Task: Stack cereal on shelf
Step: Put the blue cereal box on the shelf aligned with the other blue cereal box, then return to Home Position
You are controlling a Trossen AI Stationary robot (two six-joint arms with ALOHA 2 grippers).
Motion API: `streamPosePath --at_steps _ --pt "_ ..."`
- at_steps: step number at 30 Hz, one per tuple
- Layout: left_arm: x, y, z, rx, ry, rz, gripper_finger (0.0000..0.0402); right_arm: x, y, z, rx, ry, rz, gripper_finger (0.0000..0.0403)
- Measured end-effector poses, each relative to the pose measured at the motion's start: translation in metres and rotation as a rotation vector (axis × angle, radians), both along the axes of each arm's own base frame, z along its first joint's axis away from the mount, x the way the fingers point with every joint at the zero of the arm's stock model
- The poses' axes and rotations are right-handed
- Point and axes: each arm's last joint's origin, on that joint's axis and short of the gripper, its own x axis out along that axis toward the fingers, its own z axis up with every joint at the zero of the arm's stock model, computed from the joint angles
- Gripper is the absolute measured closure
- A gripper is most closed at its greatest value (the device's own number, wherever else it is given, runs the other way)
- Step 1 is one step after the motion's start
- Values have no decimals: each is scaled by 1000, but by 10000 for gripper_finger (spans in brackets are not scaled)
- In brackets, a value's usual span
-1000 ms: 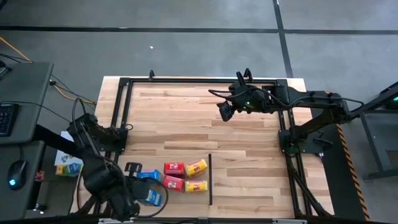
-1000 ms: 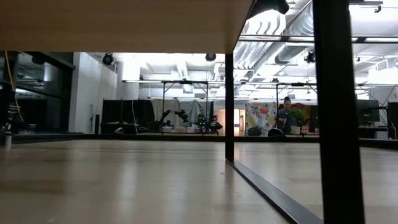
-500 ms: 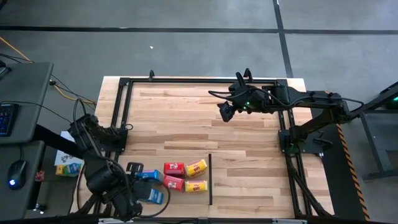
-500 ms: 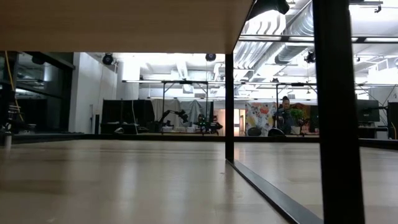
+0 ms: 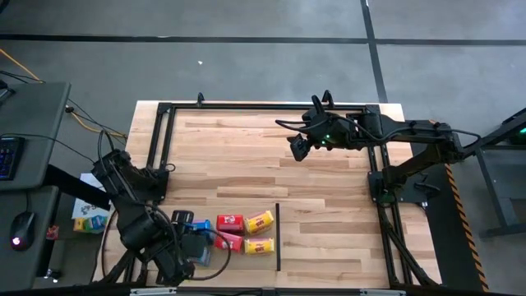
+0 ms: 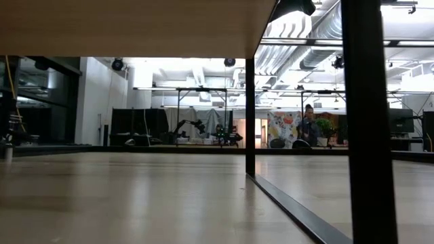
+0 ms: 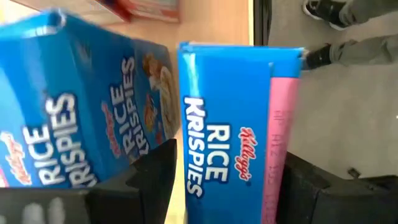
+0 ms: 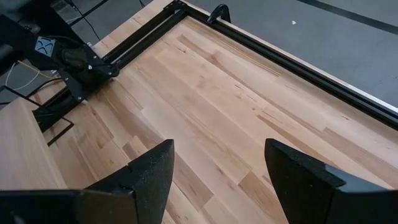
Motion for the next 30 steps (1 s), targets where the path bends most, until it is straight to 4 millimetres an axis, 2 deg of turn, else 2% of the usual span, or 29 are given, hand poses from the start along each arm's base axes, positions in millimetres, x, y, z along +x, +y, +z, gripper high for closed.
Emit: streamPosePath --at_steps 12,20,26,30 --pt "1 16 17 -75 -56 -10 192 0 0 0 0 0 -1 160" --pt "-2 23 37 -190 -175 -16 192 0 0 0 2 -2 -2 160" --pt "-9 44 58 -259 -259 27 192 0 0 0 4 -3 -4 160" --pt "-15 65 72 -246 -348 62 192 0 0 0 5 -3 -5 160"
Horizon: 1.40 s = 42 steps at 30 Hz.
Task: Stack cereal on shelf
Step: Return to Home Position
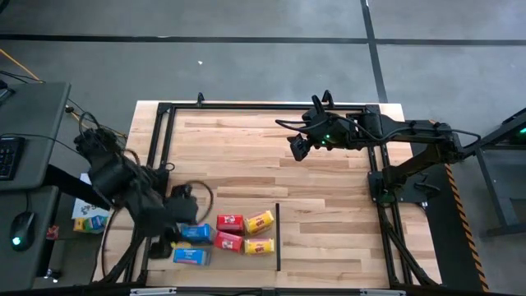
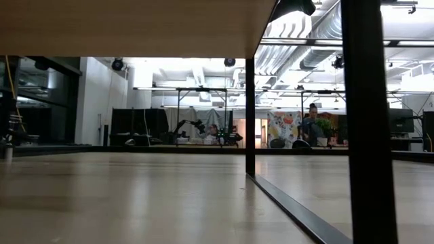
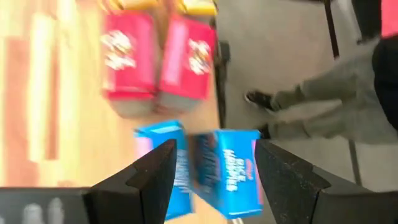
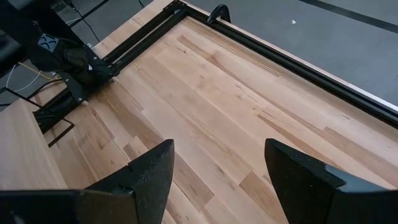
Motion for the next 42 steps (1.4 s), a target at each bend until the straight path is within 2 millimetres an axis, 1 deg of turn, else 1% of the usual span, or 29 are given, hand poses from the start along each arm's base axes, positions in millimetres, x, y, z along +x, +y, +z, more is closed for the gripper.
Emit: streamPosePath --at_steps 3,5,8,10,12,14,16,19,21,22,24,26,28,29,34,36,38,40,42 --pt "-8 17 12 23 -78 8 192 0 0 0 0 0 0 160" --pt "-17 32 22 61 -162 48 192 0 0 0 1 0 2 160" --pt "-39 60 42 164 -356 185 192 0 0 -1 7 11 14 160" --pt "-55 78 53 200 -489 273 192 -1 1 -2 13 23 12 160" --pt "-68 94 56 188 -594 306 193 -2 1 -3 25 28 2 160" --pt "-71 106 53 142 -702 299 193 -3 1 -3 35 33 -6 160" --pt "-69 114 40 70 -799 258 193 -3 1 -3 52 26 -18 160" --pt "-56 124 7 -22 -902 188 193 -3 1 -3 83 15 -25 160" --pt "-50 136 -17 -1 -908 171 193 -2 2 -4 100 13 -17 160" --pt "-51 144 -25 27 -912 192 193 -2 2 -4 106 12 -15 160" --pt "-62 161 -28 86 -972 258 193 -2 4 -4 115 9 -15 160" --pt "-79 173 -34 117 -1007 304 193 -2 5 -4 111 9 -14 160" --pt "-91 178 -42 76 -1084 325 193 -2 6 -4 108 11 -14 160" --pt "-96 179 -49 38 -1123 328 193 -3 6 -4 108 12 -14 160" --pt "-104 181 -102 -99 -1178 386 196 -3 6 -3 102 12 -12 160" --pt "-106 182 -118 -120 -1200 433 209 -4 6 -2 98 10 -14 160" --pt "-107 183 -134 -151 -1203 474 235 -5 6 -2 98 9 -14 160" --pt "-106 183 -148 -179 -1210 496 273 -7 6 -1 96 7 -8 160" --pt "-104 184 -163 -205 -1207 516 323 -8 6 0 98 10 14 161"
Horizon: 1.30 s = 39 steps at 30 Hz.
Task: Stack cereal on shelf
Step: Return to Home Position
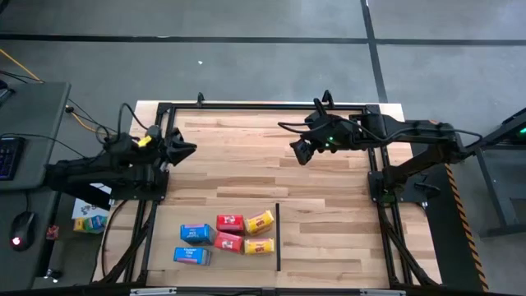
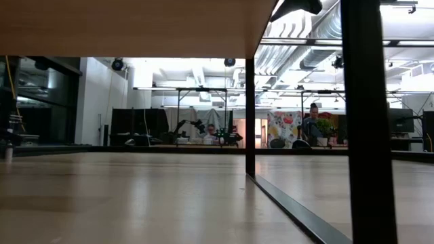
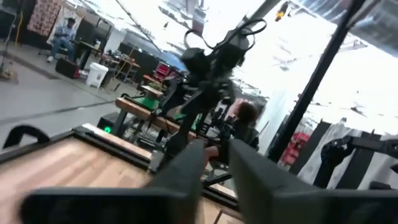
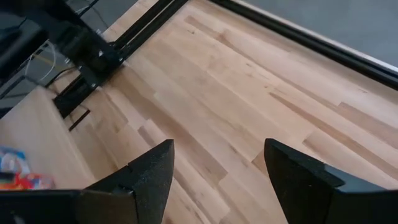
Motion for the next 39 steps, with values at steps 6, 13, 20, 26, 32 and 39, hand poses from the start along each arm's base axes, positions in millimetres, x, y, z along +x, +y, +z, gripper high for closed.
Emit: streamPosePath --at_steps 6,13,20,26,32,39 --pt "7 0 -46 -87 -32 -10 389 -9 3 -1 3 65 62 201" --pt "8 2 -81 -125 -69 64 401 -36 14 5 -9 149 229 315" --pt "8 1 -80 -114 -82 83 401 -78 25 28 -53 67 312 384" --pt "7 -4 -76 -71 -114 65 401 -110 25 36 -78 -101 315 400" --pt "7 -5 -76 -212 -136 20 401 -130 24 -14 -26 -307 354 402" --pt "8 -5 -80 -233 -90 19 401 -149 20 -64 -87 -509 341 402"
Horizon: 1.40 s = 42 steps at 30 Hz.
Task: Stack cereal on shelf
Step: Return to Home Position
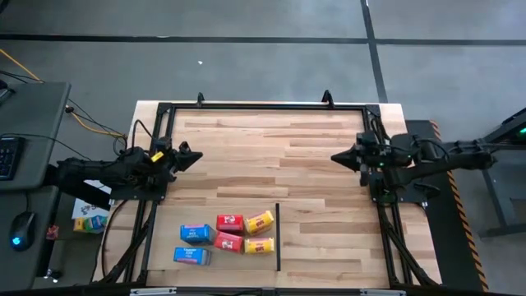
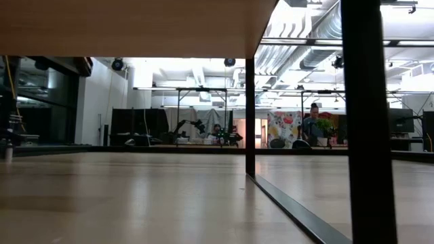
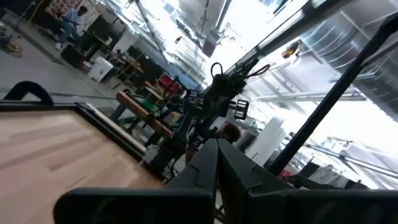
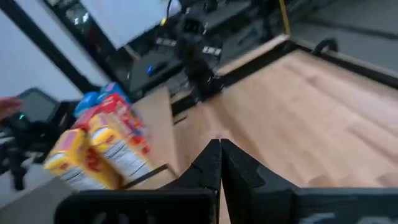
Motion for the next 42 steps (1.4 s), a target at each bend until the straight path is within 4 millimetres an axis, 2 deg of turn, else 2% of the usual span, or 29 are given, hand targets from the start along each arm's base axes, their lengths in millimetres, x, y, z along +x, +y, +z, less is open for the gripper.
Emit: streamPosePath --at_steps 6,12,17,20,26,29,37,42 --pt "1 0 -3 -2 29 0 401 -19 -14 -39 -12 -94 -77 402" --pt "-6 0 -4 -1 28 0 401 -32 -22 -66 -36 -171 -120 403" --pt "-4 -2 -11 0 97 -18 401 -27 -26 -87 -104 -283 -151 403" --pt "-3 -3 -21 2 197 -36 401 -22 -27 -106 -159 -313 -158 403" --pt "-2 -5 -28 6 273 -59 401 -16 -30 -151 -137 -265 -194 403" --pt "-2 -5 -28 6 272 -58 401 -16 -30 -158 -121 -203 -183 403" --pt "-2 -5 -28 6 272 -59 401 -15 -24 -175 -22 -32 -13 403" --pt "-2 -6 -28 8 271 -75 401 -14 -22 -178 -63 1 24 403"
